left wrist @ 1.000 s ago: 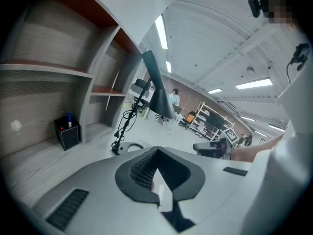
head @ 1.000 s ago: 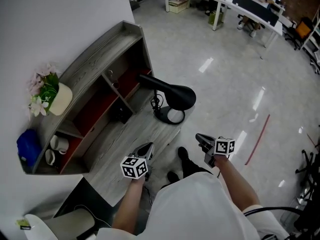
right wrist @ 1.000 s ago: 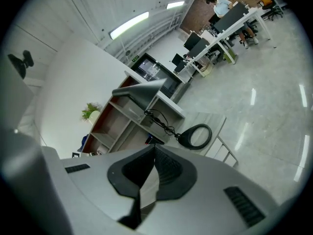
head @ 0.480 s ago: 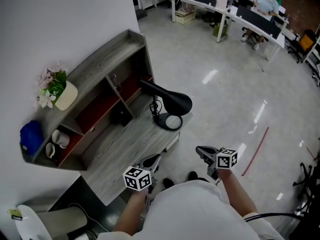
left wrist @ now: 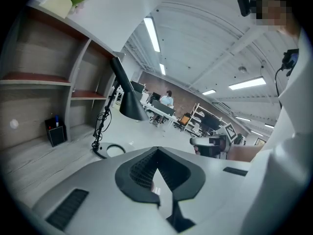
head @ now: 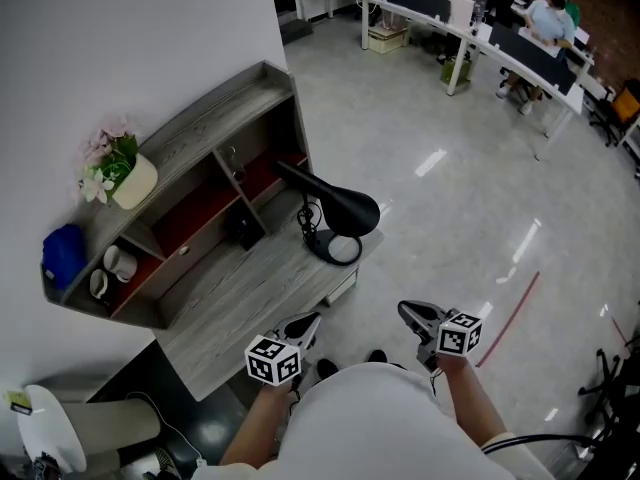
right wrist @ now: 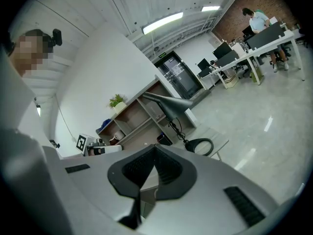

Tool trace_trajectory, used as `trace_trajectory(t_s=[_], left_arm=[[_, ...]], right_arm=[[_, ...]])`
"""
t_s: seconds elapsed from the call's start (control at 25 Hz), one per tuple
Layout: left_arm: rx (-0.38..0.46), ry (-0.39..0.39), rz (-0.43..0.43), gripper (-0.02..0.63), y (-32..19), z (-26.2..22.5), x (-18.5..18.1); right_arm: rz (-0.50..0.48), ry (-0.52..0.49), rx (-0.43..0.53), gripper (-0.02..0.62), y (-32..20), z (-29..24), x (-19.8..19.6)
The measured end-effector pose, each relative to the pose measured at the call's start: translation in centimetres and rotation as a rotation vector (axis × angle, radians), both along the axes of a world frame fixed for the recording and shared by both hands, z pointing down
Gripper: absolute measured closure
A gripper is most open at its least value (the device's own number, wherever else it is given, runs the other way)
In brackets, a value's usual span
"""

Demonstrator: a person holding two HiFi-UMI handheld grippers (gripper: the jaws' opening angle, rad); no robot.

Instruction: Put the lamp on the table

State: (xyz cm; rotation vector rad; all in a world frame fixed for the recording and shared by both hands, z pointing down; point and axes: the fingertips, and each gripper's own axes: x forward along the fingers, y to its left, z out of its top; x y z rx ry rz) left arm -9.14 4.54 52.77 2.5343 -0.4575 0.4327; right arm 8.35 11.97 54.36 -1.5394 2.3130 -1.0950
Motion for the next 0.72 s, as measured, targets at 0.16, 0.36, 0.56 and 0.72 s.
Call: trace_trajectory(t_s=[0.16, 0.36, 0.56, 0.72], left_arm=[[-0.006, 0.000, -0.010, 0.595, 0.4, 0.2, 0.8], [-0.007, 0.016, -0.020, 0.595, 0.6, -0.1, 2.1], [0.005, 0.020, -0.008, 0.595, 0.7, -0.6, 3.0], [0.004, 0.023, -0.002, 0.595, 0.9, -0.9, 3.2]], right_arm=[[-0.010, -0.024, -0.009, 0.578, 0.4, 0.5, 0.6], [-0.023, -0.046, -0.004, 0.578, 0.2, 0.3, 0.6], [-0.049, -0.050, -0.004, 0.578, -0.2, 0.3, 0.3], [-0.053, -0.055, -0.008, 0.578, 0.0, 0.3, 0.0]])
